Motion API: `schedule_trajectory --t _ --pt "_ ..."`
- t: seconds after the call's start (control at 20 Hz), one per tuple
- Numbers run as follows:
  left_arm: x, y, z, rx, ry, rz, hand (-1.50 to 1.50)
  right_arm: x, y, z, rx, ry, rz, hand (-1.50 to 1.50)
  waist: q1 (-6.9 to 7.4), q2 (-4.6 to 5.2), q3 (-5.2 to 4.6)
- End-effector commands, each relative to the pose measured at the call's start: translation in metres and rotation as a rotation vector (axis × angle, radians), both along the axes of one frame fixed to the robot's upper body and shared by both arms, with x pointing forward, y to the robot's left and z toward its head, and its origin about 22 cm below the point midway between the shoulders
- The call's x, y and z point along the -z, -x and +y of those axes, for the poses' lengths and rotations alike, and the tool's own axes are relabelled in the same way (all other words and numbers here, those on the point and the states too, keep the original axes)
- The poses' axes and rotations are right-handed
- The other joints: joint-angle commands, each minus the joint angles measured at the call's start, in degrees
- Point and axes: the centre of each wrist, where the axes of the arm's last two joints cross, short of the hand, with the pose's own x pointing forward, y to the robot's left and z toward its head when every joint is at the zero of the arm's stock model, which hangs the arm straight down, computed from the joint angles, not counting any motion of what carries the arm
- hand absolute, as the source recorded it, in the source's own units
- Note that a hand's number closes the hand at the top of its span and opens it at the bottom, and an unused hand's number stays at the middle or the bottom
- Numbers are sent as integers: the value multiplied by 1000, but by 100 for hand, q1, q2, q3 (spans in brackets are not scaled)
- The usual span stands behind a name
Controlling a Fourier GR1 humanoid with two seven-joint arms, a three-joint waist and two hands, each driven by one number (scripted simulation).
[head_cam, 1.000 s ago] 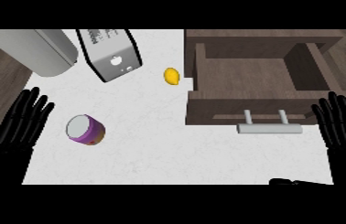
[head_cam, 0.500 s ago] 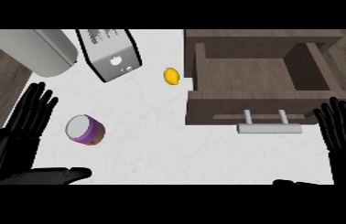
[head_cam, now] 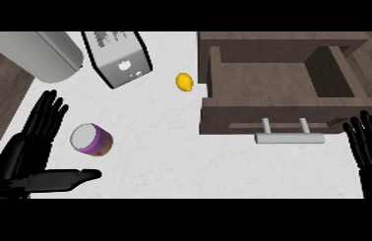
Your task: Pick up the can, place it into the drawer and close the drawer
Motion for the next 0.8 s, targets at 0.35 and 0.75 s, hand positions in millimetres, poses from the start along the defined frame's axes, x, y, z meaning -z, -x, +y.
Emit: schedule_trajectory --t 0.35,0.75 --pt "51 -10 18 -57 -15 26 -150 -21 -8 -12 -11 -5 -7 -150 0 2 -1" --pt "78 11 39 -62 -36 45 -150 1 -9 -5 -1 -8 -5 -150 16 0 0"
